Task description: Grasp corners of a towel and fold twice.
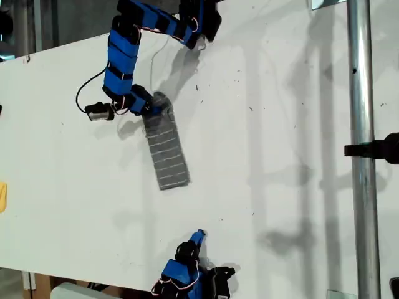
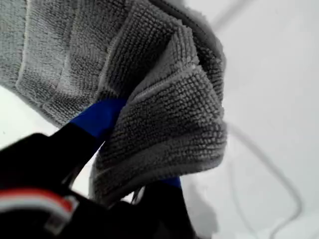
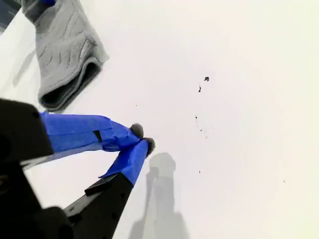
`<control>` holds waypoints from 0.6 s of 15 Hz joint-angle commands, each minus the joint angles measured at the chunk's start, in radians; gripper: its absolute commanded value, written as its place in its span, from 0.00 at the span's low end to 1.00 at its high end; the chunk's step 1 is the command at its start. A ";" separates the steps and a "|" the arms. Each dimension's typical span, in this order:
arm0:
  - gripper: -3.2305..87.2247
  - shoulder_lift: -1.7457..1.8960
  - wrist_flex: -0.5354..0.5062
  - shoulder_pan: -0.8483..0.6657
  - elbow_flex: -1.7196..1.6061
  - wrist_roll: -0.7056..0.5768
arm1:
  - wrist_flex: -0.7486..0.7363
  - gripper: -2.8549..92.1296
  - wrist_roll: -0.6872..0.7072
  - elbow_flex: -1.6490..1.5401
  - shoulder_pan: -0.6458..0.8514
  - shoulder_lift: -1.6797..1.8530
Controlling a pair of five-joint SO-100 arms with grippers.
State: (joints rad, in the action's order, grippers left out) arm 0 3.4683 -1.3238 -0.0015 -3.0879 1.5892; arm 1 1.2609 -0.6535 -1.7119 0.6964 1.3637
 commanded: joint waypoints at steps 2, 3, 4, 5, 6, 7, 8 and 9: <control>0.02 0.008 0.000 0.015 0.015 0.006 | 0.238 0.03 -0.069 0.064 -0.009 0.342; 0.02 0.008 -0.002 0.018 0.015 0.008 | 0.265 0.03 -0.072 0.133 -0.037 0.377; 0.02 0.008 0.000 0.014 0.015 0.002 | 0.259 0.03 -0.095 0.212 -0.087 0.344; 0.02 0.008 0.002 0.009 0.015 -0.003 | 0.250 0.03 -0.123 0.301 -0.158 0.255; 0.02 0.008 0.003 0.008 0.017 -0.005 | 0.229 0.03 -0.150 0.374 -0.218 0.167; 0.02 0.008 0.003 0.009 0.018 -0.005 | 0.183 0.03 -0.179 0.411 -0.264 0.107; 0.02 0.008 0.003 0.012 0.018 -0.002 | 0.164 0.03 -0.199 0.457 -0.296 0.038; 0.02 0.008 0.002 0.015 0.018 0.000 | 0.137 0.03 -0.221 0.489 -0.330 -0.015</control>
State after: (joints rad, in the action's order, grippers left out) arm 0 3.4683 -1.3238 0.0000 -3.0879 1.5877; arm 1 1.4404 -0.8468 -1.3146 0.4111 1.3729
